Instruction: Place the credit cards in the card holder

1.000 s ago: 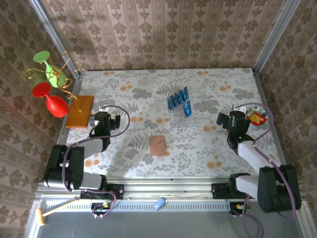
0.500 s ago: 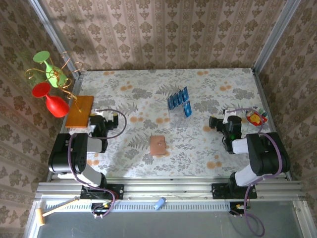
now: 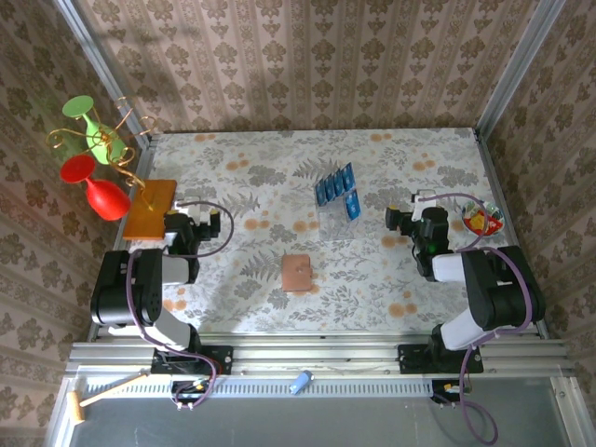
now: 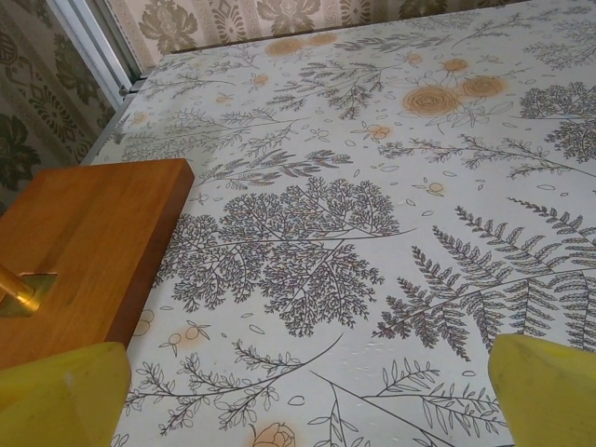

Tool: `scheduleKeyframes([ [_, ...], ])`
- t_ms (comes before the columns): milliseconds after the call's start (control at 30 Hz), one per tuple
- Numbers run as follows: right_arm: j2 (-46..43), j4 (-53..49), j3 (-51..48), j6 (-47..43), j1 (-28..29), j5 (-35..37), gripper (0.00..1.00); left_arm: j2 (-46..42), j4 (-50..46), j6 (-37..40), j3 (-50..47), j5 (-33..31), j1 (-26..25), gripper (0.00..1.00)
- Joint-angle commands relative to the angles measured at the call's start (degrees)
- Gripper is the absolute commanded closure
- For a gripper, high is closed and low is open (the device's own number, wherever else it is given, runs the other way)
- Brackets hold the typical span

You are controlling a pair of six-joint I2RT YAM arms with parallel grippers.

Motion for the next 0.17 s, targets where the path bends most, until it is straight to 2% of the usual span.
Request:
scheduleKeyframes([
  [0, 0.3, -1.3, 1.9, -0.5, -0.9, -0.1, 0.0, -0.1, 0.1, -1.0, 0.9, 1.0, -0.1, 0.0],
  [133, -0.4, 0.1, 0.8, -1.0, -0.7, -0.5, 0.0, -0.1, 0.1, -1.0, 0.9, 1.0, -0.1, 0.0],
])
